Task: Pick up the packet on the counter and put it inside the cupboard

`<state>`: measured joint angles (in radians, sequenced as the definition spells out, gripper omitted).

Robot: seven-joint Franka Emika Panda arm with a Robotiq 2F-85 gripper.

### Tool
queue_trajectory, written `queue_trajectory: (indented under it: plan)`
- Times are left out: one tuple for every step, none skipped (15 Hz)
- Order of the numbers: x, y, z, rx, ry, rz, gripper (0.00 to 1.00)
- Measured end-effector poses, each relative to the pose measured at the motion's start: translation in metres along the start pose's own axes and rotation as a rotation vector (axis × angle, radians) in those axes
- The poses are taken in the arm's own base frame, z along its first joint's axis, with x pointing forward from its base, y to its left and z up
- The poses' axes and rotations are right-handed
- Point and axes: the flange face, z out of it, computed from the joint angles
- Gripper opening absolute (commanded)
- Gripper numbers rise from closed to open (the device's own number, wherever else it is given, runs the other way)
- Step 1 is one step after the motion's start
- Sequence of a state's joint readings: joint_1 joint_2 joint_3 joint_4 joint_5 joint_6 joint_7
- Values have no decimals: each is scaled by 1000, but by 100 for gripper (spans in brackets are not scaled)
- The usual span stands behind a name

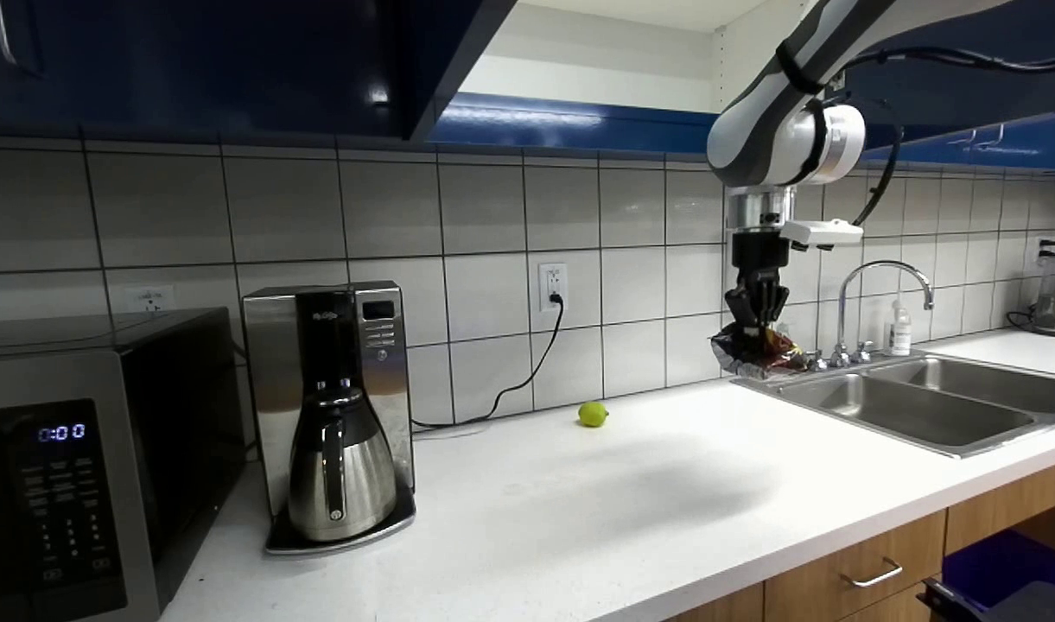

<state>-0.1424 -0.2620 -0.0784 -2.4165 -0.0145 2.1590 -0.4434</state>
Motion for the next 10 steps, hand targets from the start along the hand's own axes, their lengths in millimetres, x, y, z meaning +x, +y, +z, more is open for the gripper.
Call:
queue_trajectory:
  plan:
    - [-5, -5, -15, 0, 7, 0, 0]
    - [-10, -11, -31, -3, 21, 0, 0]
    - [-14, -17, -46, -8, 37, 0, 0]
    - [-18, -23, -63, -14, 58, 1, 0]
    - [-21, -29, -80, -20, 82, 2, 0]
    - [-24, -36, -98, -27, 106, 2, 0]
    - [-26, -42, -115, -33, 130, 4, 0]
    - [-27, -48, -131, -38, 152, 6, 0]
    - [-28, -53, -147, -43, 174, 10, 0]
    - [-28, -58, -162, -46, 192, 18, 0]
